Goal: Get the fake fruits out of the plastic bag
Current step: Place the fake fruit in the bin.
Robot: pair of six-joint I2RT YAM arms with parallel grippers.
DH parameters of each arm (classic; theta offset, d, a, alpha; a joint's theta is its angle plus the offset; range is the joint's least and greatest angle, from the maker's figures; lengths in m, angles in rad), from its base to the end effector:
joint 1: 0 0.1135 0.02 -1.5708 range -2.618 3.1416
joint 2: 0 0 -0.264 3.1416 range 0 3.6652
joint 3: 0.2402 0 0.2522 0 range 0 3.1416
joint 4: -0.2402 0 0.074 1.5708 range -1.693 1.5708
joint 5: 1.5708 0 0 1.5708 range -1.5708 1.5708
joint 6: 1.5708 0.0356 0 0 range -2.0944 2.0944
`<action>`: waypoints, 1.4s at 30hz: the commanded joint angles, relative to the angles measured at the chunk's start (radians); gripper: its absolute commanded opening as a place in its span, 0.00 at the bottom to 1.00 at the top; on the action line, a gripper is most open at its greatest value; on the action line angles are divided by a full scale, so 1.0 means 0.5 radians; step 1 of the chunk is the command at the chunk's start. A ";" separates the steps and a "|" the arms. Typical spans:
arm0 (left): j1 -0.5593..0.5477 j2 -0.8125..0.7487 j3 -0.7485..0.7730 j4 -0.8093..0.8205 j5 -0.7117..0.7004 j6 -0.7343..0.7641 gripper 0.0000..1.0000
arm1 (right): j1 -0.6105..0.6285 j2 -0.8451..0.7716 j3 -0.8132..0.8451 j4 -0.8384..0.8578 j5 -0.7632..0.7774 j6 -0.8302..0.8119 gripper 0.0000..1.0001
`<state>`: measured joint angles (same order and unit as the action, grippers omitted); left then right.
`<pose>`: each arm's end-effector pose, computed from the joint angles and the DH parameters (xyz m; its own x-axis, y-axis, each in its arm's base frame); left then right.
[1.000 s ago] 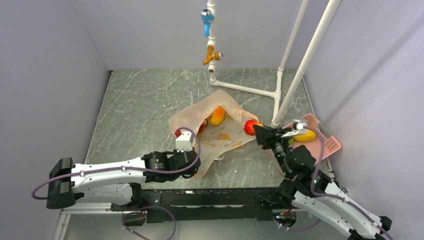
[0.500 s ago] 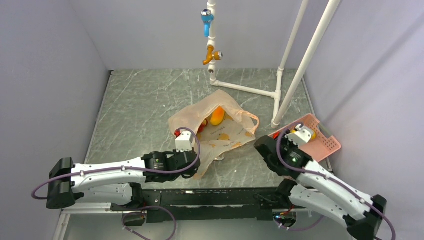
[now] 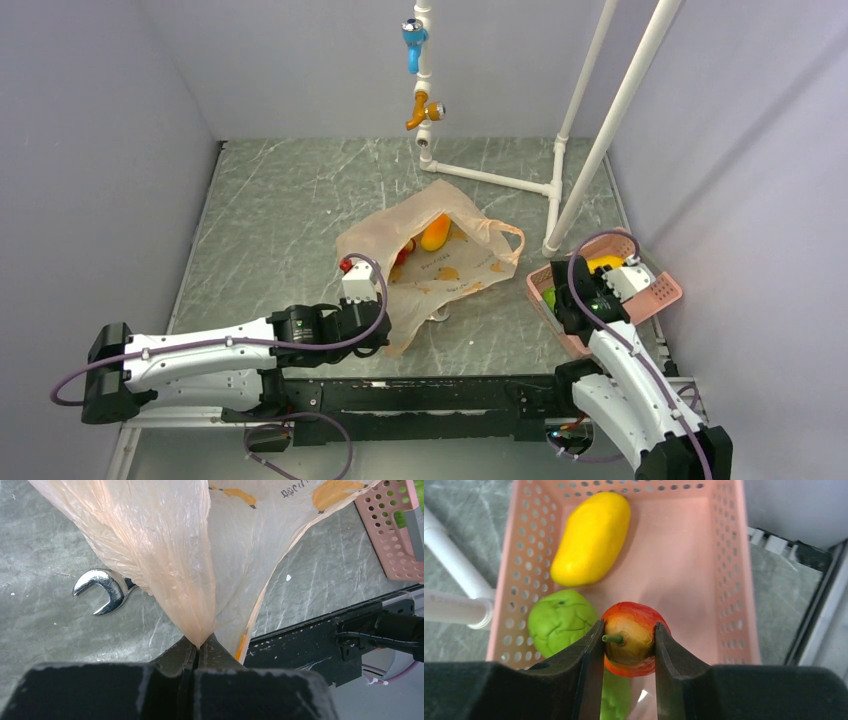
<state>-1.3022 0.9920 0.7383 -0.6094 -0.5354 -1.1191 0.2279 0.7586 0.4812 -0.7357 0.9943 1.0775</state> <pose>0.0695 -0.1839 0.2516 -0.7549 -0.1733 -0.6325 0.1421 0.8983 -0.4157 0.1332 0.0003 0.2065 -0.1192 0.4652 -0.8771 0.8744 0.4677 0.1293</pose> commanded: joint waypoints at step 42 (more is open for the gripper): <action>-0.010 0.053 0.085 0.026 -0.046 0.084 0.00 | 0.301 -0.087 0.483 0.430 -0.822 -0.865 0.91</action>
<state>-1.3022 1.0267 0.7399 -0.5903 -0.5354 -1.0920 0.3473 0.7483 0.6899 -0.5724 0.7563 0.7834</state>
